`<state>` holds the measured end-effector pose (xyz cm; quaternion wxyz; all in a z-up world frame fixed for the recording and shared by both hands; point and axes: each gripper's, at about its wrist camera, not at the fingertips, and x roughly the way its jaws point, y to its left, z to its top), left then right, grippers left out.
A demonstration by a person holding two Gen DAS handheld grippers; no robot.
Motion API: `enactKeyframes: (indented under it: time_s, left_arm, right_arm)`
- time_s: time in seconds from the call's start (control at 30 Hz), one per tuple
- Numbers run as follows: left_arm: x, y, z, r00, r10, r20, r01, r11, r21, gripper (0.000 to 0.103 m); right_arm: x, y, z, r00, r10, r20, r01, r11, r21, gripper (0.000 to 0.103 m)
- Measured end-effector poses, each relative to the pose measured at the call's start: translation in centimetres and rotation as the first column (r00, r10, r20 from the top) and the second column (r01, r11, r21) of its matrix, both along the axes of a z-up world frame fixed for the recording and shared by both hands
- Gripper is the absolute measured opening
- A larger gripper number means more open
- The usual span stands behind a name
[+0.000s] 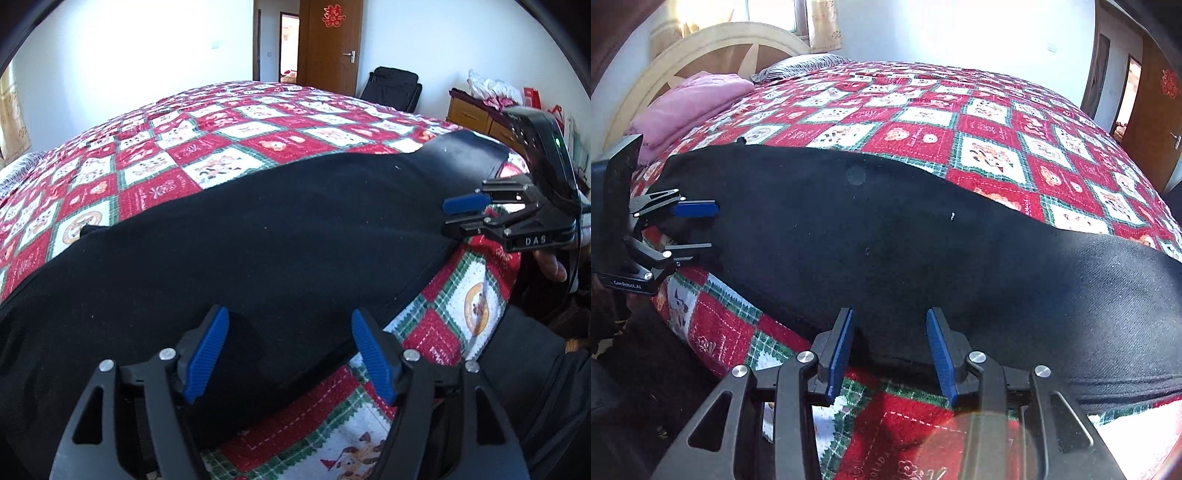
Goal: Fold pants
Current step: 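Open both tools and release the folded pants on the quilt, then grasp the end of the black pants with the right tool and lift it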
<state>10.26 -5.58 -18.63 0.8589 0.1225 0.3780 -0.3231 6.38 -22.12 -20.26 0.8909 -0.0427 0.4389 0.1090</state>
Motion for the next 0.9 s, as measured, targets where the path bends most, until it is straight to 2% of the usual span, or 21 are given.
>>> enactKeyframes:
  time_s: [0.2, 0.33, 0.47, 0.53, 0.6, 0.67, 0.7, 0.8, 0.9]
  left_arm:
    - [-0.4, -0.3, 0.0, 1.0, -0.004, 0.013, 0.003, 1.0, 0.019, 0.077]
    - [-0.7, 0.0, 0.9, 0.999, 0.014, 0.032, -0.015, 0.999, 0.036, 0.077]
    - [-0.3, 1.1, 2.0, 0.994, 0.055, 0.098, -0.058, 0.998, 0.032, 0.077]
    - [0.1, 2.0, 2.3, 0.992, 0.083, 0.1, -0.085, 0.996, 0.013, 0.077]
    - [0.8, 2.8, 1.6, 0.992, 0.11, 0.068, -0.112, 0.994, 0.018, 0.077]
    - [1.5, 3.1, 0.1, 0.992, 0.128, 0.018, -0.128, 0.991, 0.046, 0.077]
    - [1.2, 3.2, -0.2, 0.992, 0.117, 0.044, -0.119, 0.992, 0.044, 0.08]
    - [0.6, 2.7, -0.3, 0.991, 0.107, 0.081, -0.112, 0.991, 0.067, 0.084]
    - [0.7, 2.8, 0.3, 0.993, 0.101, 0.061, -0.102, 0.994, 0.024, 0.084]
  right_arm:
    - [-0.2, -0.5, 0.1, 1.0, 0.002, -0.016, -0.002, 0.999, 0.033, 0.043]
    - [-1.6, -2.4, 2.5, 0.998, -0.033, 0.048, 0.027, 0.992, 0.122, 0.043]
    - [-2.6, -5.1, 3.7, 0.991, -0.097, 0.097, 0.082, 0.985, 0.154, 0.043]
    - [-2.7, -6.4, 3.8, 0.985, -0.137, 0.104, 0.118, 0.978, 0.171, 0.043]
    - [-2.3, -8.0, 3.2, 0.977, -0.201, 0.067, 0.184, 0.961, 0.206, 0.043]
    - [-1.3, -9.3, 1.7, 0.967, -0.253, -0.016, 0.251, 0.946, 0.207, 0.043]
    - [-1.2, -9.5, 1.0, 0.968, -0.249, -0.036, 0.25, 0.945, 0.211, 0.043]
    - [-1.8, -9.0, 1.7, 0.972, -0.235, 0.01, 0.228, 0.953, 0.201, 0.043]
    - [-2.8, -10.2, 3.7, 0.963, -0.259, 0.073, 0.235, 0.942, 0.239, 0.043]
